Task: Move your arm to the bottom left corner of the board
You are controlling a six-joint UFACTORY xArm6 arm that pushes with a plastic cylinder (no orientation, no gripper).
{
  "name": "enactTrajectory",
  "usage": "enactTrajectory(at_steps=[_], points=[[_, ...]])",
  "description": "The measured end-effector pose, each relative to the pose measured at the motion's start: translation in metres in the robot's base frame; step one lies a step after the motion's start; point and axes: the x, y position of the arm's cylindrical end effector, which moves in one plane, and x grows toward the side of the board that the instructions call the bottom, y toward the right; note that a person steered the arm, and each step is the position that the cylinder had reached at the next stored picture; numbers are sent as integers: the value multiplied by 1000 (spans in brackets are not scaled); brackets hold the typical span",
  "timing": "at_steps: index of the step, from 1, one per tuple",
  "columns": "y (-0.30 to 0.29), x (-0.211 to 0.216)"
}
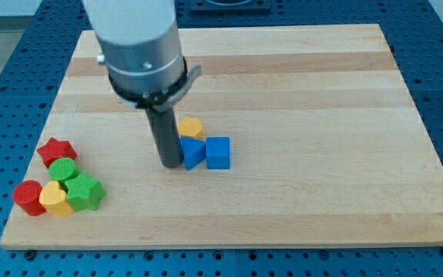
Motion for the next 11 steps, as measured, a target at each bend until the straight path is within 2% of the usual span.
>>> enactTrajectory(at_steps=[2, 3, 4, 5, 6, 7, 9, 11], points=[[-8, 0], [-42, 36], [-66, 92], [-66, 95], [-104, 123], [-110, 123], [-216, 121], [-214, 119]])
